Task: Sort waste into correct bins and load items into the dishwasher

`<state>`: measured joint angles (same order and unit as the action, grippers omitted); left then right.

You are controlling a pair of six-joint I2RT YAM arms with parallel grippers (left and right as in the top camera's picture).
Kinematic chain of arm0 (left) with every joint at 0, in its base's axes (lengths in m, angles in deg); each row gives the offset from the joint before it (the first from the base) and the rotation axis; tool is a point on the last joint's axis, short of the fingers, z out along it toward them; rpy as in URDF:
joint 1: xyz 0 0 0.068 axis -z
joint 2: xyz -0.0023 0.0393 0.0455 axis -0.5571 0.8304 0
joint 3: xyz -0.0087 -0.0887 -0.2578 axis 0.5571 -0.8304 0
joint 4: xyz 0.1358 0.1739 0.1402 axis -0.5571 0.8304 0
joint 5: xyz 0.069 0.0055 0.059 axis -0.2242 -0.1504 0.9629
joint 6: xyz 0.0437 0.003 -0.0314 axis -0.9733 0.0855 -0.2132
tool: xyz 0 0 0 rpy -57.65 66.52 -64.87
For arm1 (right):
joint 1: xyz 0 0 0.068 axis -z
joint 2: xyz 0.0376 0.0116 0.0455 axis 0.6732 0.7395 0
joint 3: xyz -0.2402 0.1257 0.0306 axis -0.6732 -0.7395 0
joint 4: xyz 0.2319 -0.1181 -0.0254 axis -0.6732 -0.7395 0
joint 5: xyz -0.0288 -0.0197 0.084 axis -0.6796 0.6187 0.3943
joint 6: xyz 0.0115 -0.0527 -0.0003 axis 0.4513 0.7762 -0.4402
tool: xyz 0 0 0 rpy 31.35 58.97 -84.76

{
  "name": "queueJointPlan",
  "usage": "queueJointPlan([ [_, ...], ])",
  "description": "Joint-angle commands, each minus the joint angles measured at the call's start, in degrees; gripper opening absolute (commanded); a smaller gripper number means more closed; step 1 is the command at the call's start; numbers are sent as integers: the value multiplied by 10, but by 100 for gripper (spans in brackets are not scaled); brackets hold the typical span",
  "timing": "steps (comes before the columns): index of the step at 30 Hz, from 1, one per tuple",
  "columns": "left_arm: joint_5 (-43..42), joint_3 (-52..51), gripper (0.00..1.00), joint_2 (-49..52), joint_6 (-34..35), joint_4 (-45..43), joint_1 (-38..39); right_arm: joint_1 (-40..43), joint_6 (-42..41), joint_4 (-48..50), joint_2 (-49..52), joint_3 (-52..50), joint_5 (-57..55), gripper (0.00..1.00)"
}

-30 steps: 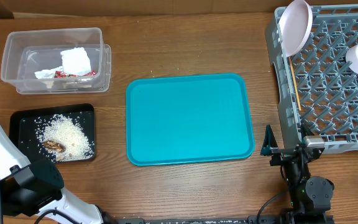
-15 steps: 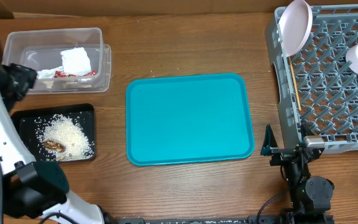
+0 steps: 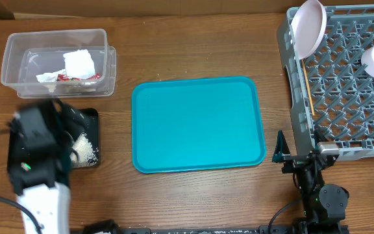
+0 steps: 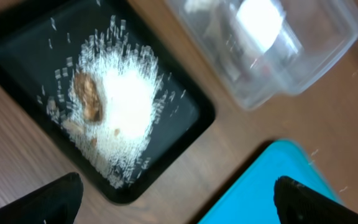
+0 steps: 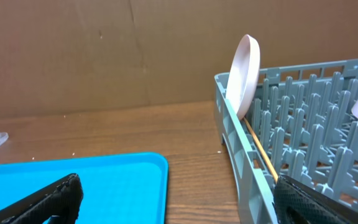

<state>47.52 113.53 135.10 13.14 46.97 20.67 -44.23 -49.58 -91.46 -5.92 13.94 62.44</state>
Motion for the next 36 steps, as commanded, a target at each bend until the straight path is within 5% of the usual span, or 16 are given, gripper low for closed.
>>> queueJointPlan([
  [1,12,-119,100,-69,-9,-35,6,2,-5,3,-6,-6,-5,100],
  [9,48,-289,100,-138,-13,-86,7,2,-5,3,-6,-6,-6,100],
  [24,-64,-509,100,-282,-283,-475,114,2,-5,3,-6,-6,-6,100],
  [31,-115,-535,100,-359,-397,-487,134,2,-5,3,-6,-6,-6,100],
  [36,-123,-558,100,-409,-409,-476,134,2,-5,3,-6,-6,-6,100],
])
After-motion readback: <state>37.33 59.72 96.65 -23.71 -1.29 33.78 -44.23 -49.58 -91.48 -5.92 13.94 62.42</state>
